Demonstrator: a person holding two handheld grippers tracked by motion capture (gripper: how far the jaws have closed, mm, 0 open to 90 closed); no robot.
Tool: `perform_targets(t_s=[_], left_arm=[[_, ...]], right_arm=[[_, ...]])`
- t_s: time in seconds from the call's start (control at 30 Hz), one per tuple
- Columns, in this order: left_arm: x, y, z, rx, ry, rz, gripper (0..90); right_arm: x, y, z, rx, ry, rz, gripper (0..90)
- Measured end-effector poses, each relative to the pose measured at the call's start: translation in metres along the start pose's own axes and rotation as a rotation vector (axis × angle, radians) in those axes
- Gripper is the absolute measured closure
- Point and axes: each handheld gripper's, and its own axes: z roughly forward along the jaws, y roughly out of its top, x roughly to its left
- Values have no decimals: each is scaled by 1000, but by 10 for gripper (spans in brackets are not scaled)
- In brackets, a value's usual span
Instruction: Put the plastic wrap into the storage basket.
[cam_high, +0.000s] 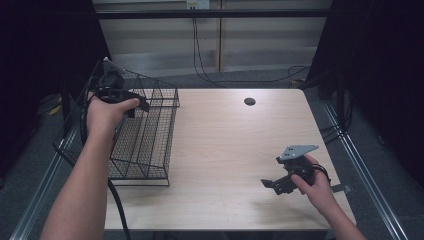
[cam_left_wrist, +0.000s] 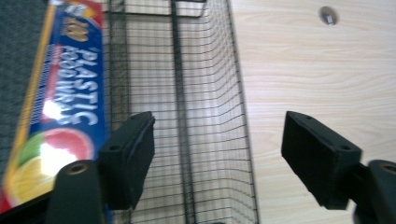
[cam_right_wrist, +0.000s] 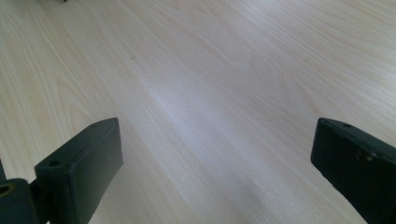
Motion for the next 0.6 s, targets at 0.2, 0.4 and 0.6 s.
perform_targets(t_s=[0.2,0.4,0.6], left_arm=[[-15,-3,7,-14,-37,59,208],[-32,-7,15,-18,-87,107,181],[-46,-14,28,-10,-124,149,145]], right_arm=[[1,0,2,6,2,0,18],[1,-1,2,8,6,2,17],[1,-1,2,7,2,3,18]])
